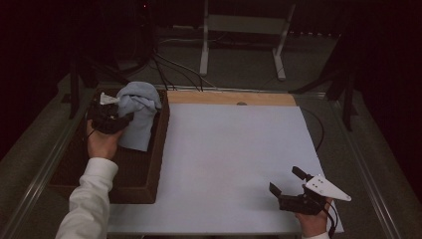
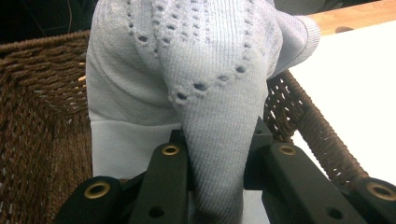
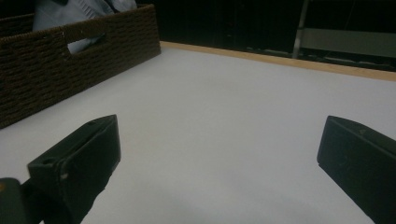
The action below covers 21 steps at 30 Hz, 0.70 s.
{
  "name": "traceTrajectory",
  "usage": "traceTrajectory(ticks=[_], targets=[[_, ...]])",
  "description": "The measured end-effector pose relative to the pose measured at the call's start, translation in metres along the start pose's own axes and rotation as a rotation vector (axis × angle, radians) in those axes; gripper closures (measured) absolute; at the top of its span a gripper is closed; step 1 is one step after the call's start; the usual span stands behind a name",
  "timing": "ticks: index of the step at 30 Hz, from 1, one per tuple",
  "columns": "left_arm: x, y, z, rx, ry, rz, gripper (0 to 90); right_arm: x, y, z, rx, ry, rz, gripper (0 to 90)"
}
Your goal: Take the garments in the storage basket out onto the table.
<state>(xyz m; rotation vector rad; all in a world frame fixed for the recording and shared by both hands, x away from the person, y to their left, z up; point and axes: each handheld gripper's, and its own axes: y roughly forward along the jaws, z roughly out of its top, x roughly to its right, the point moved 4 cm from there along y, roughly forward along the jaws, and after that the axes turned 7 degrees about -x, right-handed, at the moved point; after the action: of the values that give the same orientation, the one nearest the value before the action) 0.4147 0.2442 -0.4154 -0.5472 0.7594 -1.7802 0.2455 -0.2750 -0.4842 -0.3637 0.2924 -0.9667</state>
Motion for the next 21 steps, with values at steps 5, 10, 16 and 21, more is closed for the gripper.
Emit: traceTrajectory(ticks=[5,10,16,21], targets=[[-0.001,-0.006,0.001,0.02,-0.008,-0.006,76.7,0.0,0.0,0.0,-0.001,0.001,0.001,0.0],[0.0,-0.011,0.002,0.035,0.0,-0.009,76.6,0.0,0.0,0.0,-0.001,0.0,0.001,0.0],[0.003,-0.019,0.005,0.052,0.024,-0.014,76.7,0.0,0.0,0.0,-0.001,-0.001,0.001,0.0],[0.006,-0.025,0.009,0.069,0.033,-0.023,76.6,-0.001,0.0,0.0,-0.001,-0.001,0.001,0.0]])
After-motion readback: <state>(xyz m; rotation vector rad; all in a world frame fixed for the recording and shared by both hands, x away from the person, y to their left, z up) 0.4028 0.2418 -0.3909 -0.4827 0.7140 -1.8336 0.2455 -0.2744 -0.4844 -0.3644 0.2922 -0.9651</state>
